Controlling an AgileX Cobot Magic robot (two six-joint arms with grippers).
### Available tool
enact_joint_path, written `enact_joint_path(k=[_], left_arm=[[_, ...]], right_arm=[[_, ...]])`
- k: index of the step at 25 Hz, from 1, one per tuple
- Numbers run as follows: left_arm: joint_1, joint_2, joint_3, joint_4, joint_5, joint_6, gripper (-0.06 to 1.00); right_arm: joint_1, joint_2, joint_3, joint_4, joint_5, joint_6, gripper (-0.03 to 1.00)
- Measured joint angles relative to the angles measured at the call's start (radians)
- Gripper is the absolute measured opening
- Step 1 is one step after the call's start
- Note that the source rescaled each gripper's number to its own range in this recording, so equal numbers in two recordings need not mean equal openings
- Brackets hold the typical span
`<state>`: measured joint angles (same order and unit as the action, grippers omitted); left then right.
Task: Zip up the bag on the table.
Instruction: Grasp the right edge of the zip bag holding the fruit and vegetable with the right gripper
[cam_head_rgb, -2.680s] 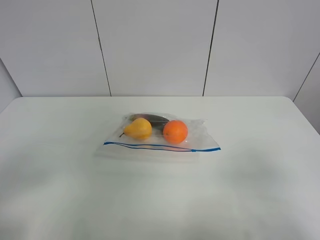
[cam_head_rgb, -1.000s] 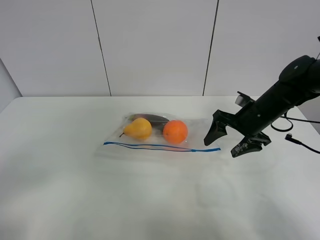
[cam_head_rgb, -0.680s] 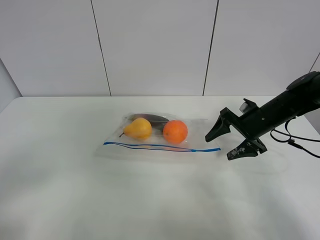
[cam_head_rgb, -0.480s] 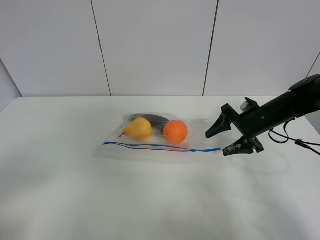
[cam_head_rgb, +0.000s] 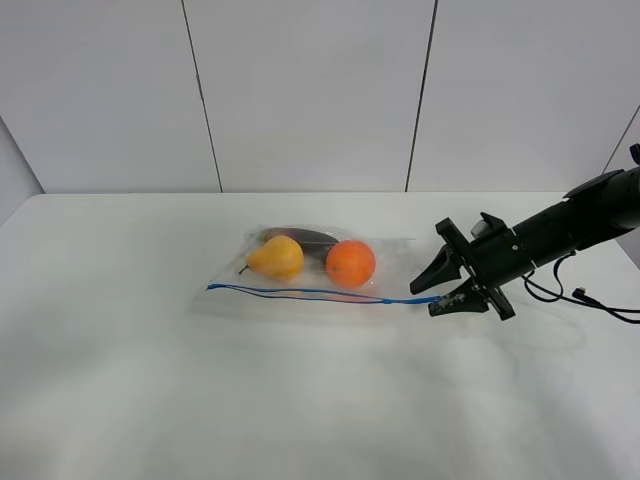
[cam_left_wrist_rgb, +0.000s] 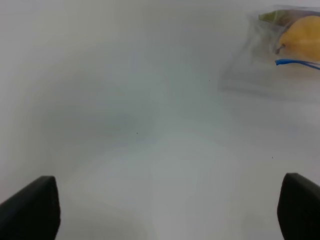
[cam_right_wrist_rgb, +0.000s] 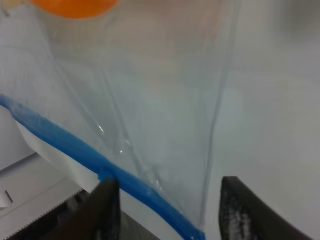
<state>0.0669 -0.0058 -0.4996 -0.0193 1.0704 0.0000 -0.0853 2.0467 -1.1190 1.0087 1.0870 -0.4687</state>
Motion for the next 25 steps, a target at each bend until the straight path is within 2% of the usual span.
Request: enact_joint_path(k=[12,25], left_arm=[[0.0,0.0,0.0,0.0,0.0,0.0,1.0],[0.0,0.0,0.0,0.0,0.0,0.0,1.0]], right_arm=[[0.0,0.0,0.0,0.015,0.032,-0.013,0.33],[0.0,0.0,0.0,-0.018,0.05,-0.017,0.3]])
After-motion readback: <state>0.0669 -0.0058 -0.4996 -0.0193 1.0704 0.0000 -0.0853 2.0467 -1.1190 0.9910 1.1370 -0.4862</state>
